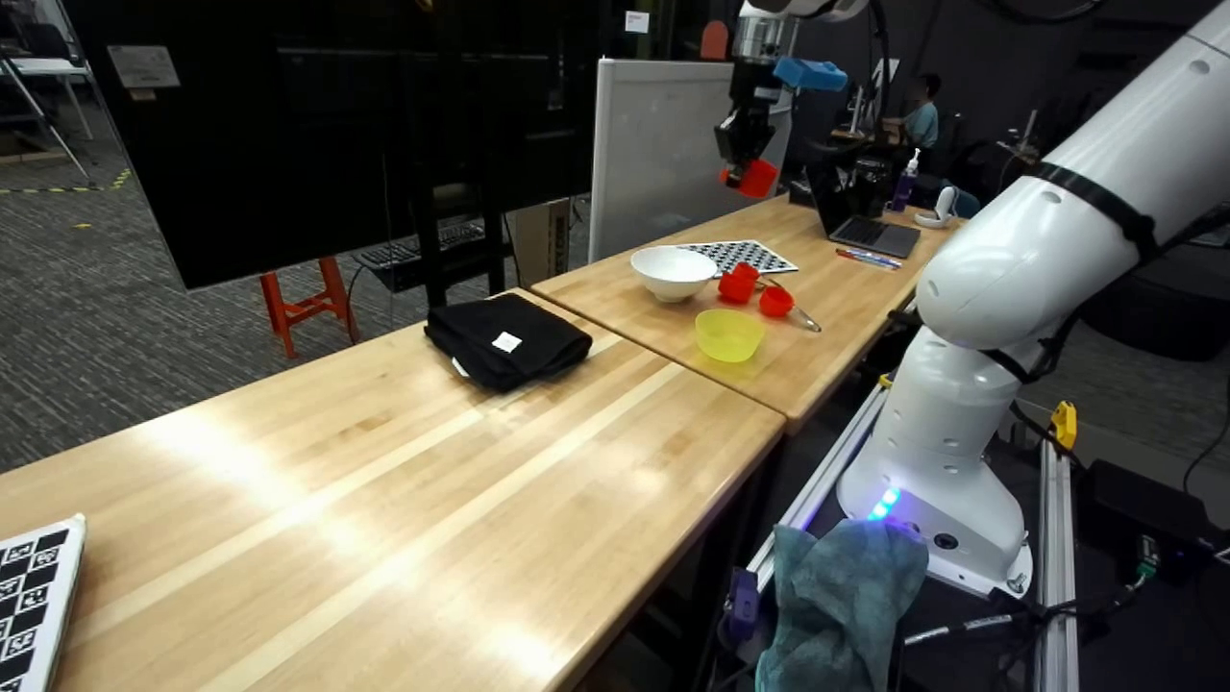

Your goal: Pick up the orange pot on the left and put it in the white bowl

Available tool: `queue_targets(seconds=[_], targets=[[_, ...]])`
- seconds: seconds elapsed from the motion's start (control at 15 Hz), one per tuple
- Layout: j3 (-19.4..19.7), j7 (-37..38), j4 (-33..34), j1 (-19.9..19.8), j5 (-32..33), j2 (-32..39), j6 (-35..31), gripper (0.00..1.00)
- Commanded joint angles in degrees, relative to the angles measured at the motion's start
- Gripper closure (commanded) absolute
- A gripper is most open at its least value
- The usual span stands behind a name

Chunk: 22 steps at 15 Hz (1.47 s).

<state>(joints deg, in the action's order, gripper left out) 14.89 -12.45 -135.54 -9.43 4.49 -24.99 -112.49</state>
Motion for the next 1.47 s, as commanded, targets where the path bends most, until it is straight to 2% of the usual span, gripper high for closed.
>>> queue_targets(seconds=[0.0, 0.33, 0.67, 1.0, 1.4], targets=[[3.01, -8.06, 9.97, 0.48, -1.62, 9.77, 4.99, 0.98], [4.09, -16.39, 19.73, -0.50, -4.09, 21.31, 7.83, 0.98], [2.87, -21.62, 28.71, -3.27, -7.21, 31.59, 10.45, 0.98], [0.62, -21.10, 35.08, -6.03, -7.41, 39.14, 11.72, 0.98], [-1.65, -18.70, 38.19, -7.62, -6.39, 44.32, 11.87, 0.98]])
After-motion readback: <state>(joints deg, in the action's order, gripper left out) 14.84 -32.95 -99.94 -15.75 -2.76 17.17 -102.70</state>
